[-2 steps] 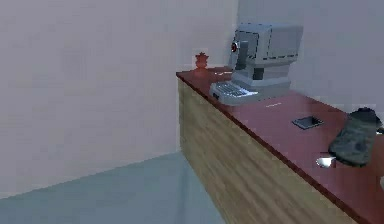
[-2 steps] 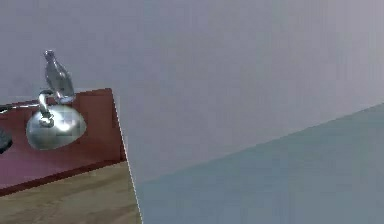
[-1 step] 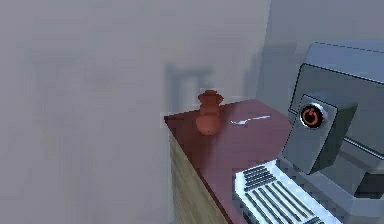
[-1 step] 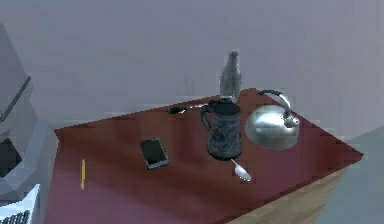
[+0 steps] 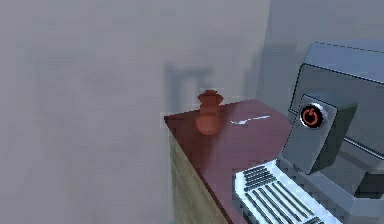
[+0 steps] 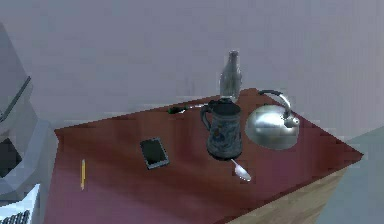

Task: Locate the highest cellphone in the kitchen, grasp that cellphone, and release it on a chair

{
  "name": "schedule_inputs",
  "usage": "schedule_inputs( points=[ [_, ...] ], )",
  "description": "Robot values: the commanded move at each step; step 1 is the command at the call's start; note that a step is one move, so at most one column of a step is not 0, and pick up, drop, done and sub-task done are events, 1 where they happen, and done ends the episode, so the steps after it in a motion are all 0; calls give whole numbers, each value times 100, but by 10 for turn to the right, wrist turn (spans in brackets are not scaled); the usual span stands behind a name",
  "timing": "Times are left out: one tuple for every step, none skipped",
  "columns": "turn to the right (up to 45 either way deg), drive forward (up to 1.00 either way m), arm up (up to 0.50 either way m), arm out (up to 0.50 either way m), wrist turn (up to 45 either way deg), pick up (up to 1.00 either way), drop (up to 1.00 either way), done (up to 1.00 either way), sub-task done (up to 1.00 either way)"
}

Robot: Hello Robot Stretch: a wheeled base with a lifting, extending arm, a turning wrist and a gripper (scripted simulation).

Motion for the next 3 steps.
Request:
schedule_inputs(
  points=[
    [0,0,38,0,0,0,0,0,0],
    [0,0,0,20,0,0,0,0,0],
    [0,0,0,0,450,0,0,0,0]
  ],
)
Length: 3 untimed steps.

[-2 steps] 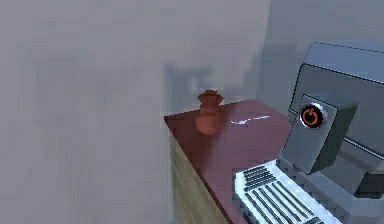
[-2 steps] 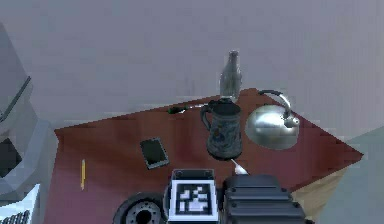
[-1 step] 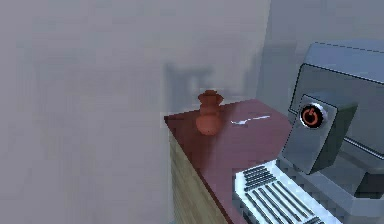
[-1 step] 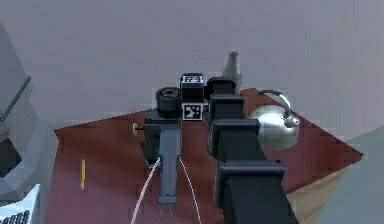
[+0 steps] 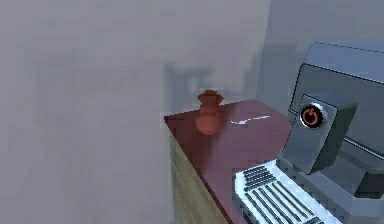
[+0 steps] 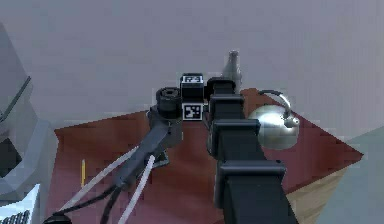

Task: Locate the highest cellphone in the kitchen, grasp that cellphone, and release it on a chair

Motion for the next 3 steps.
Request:
schedule_inputs(
  points=[
    [0,0,0,0,450,0,0,0,0],
    [0,0,0,0,450,0,0,0,0],
    [0,0,0,0,120,0,0,0,0]
  ],
)
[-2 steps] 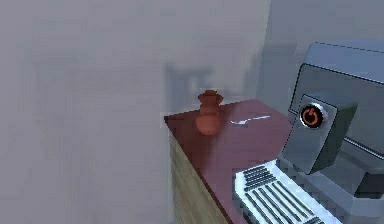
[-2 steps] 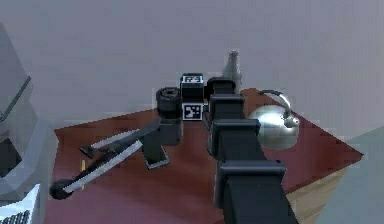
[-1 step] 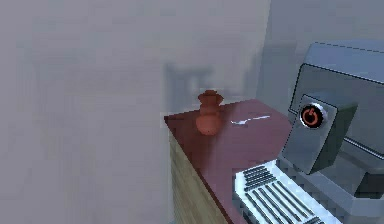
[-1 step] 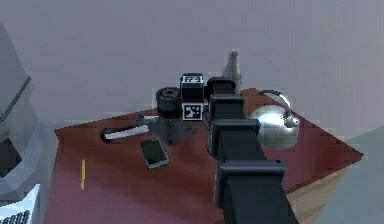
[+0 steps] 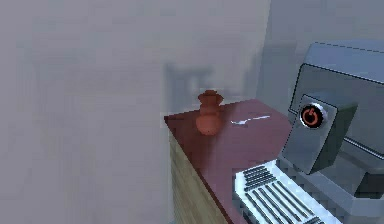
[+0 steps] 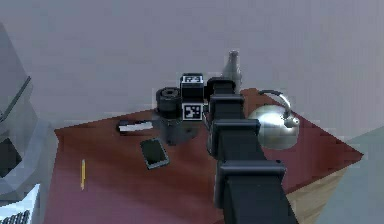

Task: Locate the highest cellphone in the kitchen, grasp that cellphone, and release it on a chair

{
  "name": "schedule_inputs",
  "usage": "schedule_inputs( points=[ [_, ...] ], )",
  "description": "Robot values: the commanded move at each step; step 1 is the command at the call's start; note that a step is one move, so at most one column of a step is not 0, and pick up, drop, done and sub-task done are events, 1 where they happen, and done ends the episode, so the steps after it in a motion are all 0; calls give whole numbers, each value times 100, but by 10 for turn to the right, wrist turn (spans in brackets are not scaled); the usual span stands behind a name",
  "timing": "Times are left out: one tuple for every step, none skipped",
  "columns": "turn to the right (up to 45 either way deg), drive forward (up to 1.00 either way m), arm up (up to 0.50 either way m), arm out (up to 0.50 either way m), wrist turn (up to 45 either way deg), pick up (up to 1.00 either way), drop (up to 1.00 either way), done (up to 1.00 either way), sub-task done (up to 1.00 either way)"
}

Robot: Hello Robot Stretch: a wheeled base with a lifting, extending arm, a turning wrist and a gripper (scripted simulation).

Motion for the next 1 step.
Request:
schedule_inputs(
  points=[
    [0,0,-16,0,0,0,0,0,0]
  ],
)
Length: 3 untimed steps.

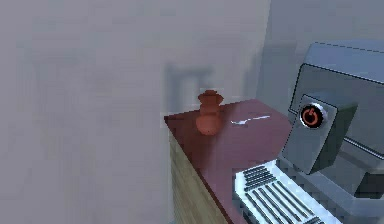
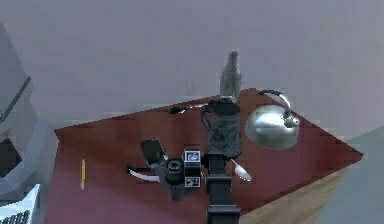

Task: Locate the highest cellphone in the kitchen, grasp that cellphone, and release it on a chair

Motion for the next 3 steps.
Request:
schedule_inputs(
  points=[
    [0,0,0,0,0,100,0,0,0],
    [0,0,10,0,0,0,0,0,0],
    [0,0,6,0,0,0,0,0,0]
  ],
)
